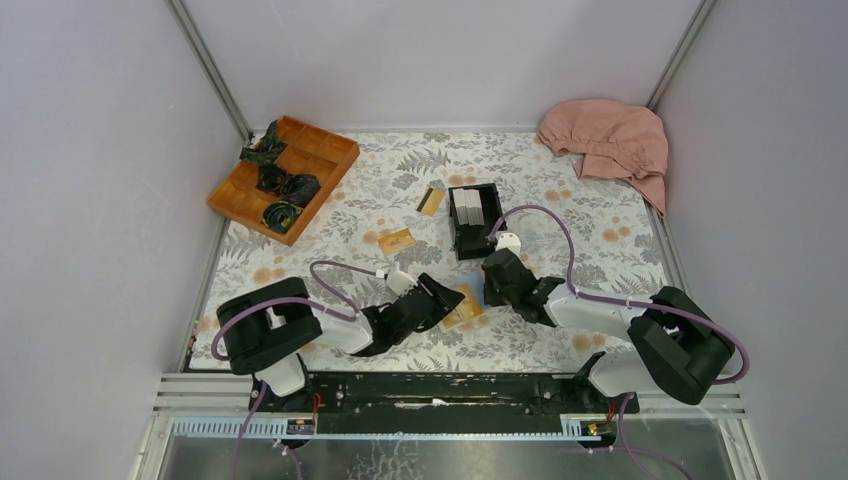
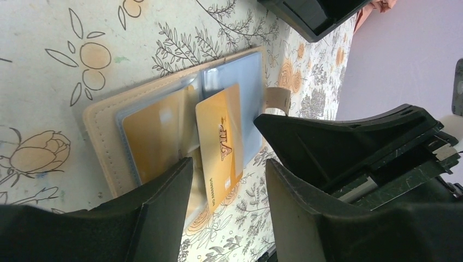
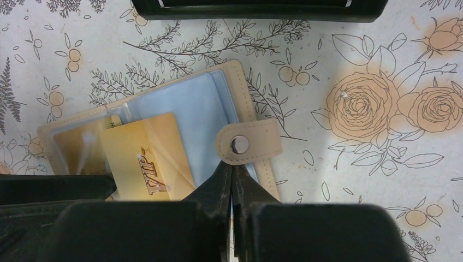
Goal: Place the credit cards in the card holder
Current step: Insert the credit card into the card holder.
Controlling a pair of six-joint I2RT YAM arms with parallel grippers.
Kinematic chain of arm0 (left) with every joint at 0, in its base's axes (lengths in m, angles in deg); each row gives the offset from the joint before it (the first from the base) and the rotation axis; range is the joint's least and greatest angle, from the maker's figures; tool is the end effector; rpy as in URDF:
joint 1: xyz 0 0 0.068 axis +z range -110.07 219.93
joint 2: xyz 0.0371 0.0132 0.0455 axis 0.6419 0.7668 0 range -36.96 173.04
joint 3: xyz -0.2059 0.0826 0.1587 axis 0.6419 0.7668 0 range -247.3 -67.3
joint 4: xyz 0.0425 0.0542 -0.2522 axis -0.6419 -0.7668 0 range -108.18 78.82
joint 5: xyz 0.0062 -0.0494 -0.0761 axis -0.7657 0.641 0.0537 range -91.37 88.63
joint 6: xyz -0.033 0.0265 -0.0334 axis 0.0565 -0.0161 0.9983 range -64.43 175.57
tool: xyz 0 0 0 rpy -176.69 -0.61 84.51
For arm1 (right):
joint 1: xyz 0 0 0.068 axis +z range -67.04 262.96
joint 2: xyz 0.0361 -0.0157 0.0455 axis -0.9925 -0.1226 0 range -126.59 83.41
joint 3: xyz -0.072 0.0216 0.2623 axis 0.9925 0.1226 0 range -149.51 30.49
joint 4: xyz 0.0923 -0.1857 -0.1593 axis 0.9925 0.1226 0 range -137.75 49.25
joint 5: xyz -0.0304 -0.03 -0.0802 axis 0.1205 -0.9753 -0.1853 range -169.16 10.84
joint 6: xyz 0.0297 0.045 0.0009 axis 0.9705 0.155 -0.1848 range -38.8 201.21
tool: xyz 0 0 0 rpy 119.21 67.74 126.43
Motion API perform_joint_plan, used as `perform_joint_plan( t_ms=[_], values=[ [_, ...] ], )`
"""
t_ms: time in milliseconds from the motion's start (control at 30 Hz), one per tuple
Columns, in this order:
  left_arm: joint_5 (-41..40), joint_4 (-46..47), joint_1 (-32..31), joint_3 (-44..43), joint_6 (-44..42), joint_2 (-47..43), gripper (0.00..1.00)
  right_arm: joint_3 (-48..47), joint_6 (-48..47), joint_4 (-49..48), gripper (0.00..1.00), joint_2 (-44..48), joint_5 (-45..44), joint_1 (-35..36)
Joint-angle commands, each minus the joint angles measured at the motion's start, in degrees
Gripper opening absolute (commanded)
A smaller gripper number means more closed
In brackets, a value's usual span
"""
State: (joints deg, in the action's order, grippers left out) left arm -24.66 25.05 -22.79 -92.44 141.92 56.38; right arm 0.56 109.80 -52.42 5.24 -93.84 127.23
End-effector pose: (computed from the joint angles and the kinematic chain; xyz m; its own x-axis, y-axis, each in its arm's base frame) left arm 0.1375 -0.2358 0.1153 -0.6768 -0.6876 -0.2630 -0.1999 0.5155 -0.8333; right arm 0.1870 0.1698 0.1544 -0.6937 -0.0297 -0.7197 -0.2413 0.9510 0.1933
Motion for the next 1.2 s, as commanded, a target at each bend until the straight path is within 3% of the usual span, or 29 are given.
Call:
perform_joint_plan(
  t_ms=[0,333,500,700,1167],
  values=[
    [-1.9,-5.6,-0.7,0.6,-3.0,0.2,0.57,-0.4,0.4,1.4,0.00,-0.7,-1.0,0.2],
    [-6.0,-11.3,-2.3,0.2,-5.4,-3.6,0.33,-0.3,0.4,1.1,0.00,-0.9,-0.7,0.2],
    [-7.3,-14.8,-3.5,-2.4,-8.5,-3.3,0.16,-0.4,0.4,1.1,0.00,-1.0,-0.6,0.3],
    [-8.2,-17.0,-4.6,-5.5,-11.6,-1.5,0.03,-0.4,0.4,1.0,0.00,-1.1,-0.5,0.3],
    [-13.3,-32.0,-8.6,-17.3,-18.1,4.3,0.00,-0.8,0.1,1.0,0.00,-1.4,-0.1,0.2]
  ],
)
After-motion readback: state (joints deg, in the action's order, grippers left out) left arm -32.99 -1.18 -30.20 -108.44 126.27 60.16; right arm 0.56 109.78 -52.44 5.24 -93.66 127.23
